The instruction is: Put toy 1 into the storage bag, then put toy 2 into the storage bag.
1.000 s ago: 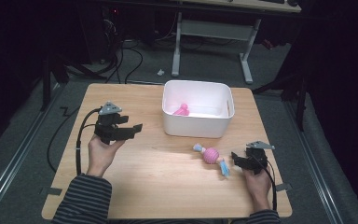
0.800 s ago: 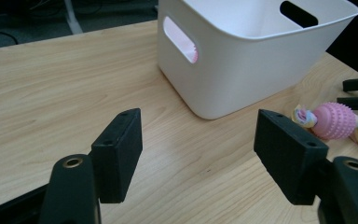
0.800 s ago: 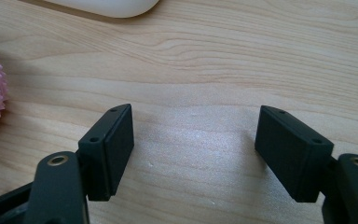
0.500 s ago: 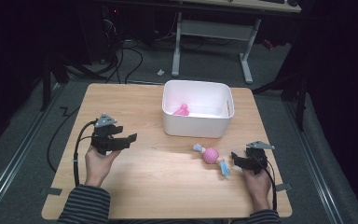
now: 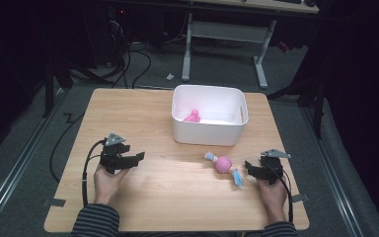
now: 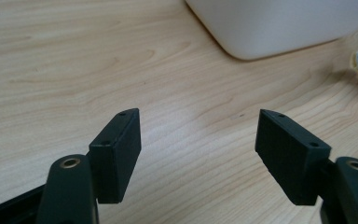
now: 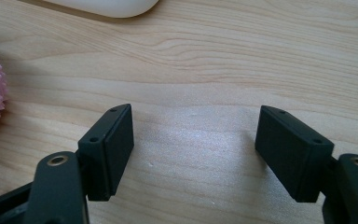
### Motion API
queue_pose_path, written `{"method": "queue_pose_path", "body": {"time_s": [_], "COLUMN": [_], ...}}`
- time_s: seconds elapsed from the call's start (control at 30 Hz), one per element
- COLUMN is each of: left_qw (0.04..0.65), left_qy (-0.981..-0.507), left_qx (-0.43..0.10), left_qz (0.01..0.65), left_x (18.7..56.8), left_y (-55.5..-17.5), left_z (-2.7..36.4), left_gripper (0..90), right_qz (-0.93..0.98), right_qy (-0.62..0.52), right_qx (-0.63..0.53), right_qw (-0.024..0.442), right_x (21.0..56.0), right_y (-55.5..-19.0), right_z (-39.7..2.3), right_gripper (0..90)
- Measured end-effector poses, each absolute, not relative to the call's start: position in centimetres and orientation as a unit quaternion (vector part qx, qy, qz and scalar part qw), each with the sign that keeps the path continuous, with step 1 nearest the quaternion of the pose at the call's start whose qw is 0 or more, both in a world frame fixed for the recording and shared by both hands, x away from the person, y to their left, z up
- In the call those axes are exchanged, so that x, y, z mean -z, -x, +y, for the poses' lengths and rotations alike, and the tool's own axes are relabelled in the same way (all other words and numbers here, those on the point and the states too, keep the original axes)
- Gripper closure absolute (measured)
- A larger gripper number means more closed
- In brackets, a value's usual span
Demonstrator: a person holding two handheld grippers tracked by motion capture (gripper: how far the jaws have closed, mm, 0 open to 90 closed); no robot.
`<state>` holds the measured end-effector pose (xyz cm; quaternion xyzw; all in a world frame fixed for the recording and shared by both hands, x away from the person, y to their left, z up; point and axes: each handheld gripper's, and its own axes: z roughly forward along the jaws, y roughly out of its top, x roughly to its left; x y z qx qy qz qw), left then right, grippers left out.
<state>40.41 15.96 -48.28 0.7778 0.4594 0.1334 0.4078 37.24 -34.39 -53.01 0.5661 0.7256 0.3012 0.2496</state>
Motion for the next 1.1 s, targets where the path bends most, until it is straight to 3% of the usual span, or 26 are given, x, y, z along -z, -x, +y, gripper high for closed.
{"method": "queue_pose_path", "body": {"time_s": [0.73, 1.1], "left_qw": [0.342, 0.357], "left_qy": [-0.806, -0.799], "left_qx": [-0.172, -0.191], "left_qz": [0.451, 0.444], "left_x": [53.0, 53.6], "left_y": [-40.8, -40.6], "left_z": [12.9, 12.7], "left_gripper": [29.5, 27.1], "right_qz": [0.725, 0.725], "right_qy": [-0.568, -0.568], "right_qx": [-0.301, -0.302], "right_qw": [0.249, 0.248], "right_x": [53.0, 53.0], "right_y": [-37.2, -37.3], "right_z": [-34.4, -34.4], "right_gripper": [27.9, 28.0]}}
